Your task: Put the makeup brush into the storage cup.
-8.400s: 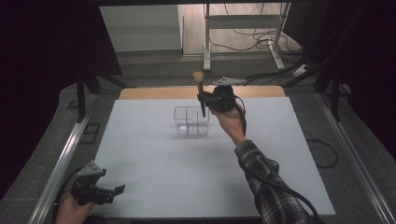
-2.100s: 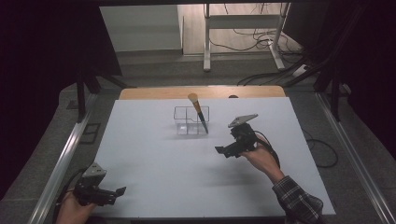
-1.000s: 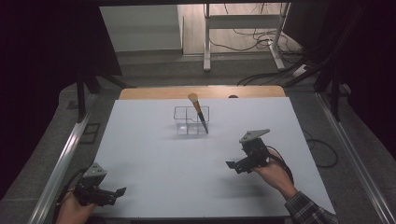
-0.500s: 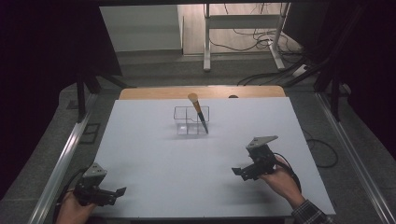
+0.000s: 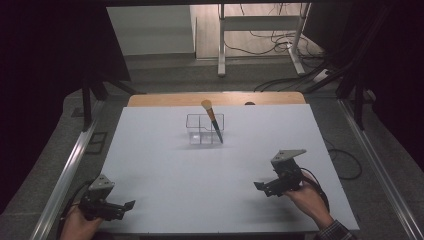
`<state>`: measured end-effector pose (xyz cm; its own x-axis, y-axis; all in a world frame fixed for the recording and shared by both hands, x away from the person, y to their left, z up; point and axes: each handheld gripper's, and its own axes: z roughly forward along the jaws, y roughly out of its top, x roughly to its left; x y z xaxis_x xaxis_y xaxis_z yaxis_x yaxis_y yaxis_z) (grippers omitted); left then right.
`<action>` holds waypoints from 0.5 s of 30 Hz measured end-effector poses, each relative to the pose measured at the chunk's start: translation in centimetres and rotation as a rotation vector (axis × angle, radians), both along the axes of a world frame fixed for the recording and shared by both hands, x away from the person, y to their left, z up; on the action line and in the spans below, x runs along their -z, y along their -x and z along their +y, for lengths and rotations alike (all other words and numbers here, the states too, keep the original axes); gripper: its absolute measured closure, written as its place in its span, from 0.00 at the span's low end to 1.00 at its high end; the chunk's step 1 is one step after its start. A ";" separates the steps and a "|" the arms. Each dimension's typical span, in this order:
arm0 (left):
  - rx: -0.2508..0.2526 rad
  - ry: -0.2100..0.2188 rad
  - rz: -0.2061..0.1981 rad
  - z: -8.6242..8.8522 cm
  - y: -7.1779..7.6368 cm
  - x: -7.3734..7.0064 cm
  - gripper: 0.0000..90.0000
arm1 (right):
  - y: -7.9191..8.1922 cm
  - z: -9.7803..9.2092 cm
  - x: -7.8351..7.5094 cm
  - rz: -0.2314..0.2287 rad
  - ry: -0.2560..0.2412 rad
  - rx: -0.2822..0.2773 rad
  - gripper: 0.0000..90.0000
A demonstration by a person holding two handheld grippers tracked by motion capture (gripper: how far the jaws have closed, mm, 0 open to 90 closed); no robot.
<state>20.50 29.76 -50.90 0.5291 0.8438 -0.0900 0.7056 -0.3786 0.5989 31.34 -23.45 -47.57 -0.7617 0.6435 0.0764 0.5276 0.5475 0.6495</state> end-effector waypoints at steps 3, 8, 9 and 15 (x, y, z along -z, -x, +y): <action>0.000 0.001 -0.002 0.0 0.0 0.0 0.00 | 0.3 -0.5 0.0 -0.003 0.000 0.006 0.00; 0.003 0.002 -0.003 0.0 0.0 0.0 0.00 | 0.6 -1.1 0.0 -0.002 0.003 0.019 0.00; 0.003 0.002 -0.003 0.0 0.0 0.0 0.00 | 0.6 -1.1 0.0 -0.002 0.003 0.019 0.00; 0.000 0.005 -0.008 0.0 0.0 -0.1 0.00 | 0.9 -1.7 0.0 -0.004 0.010 0.026 0.00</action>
<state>20.47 29.78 -50.82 0.5294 0.8436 -0.0899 0.7008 -0.3751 0.6068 30.40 -25.14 -47.54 -0.7450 0.6638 0.0663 0.5389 0.5403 0.6463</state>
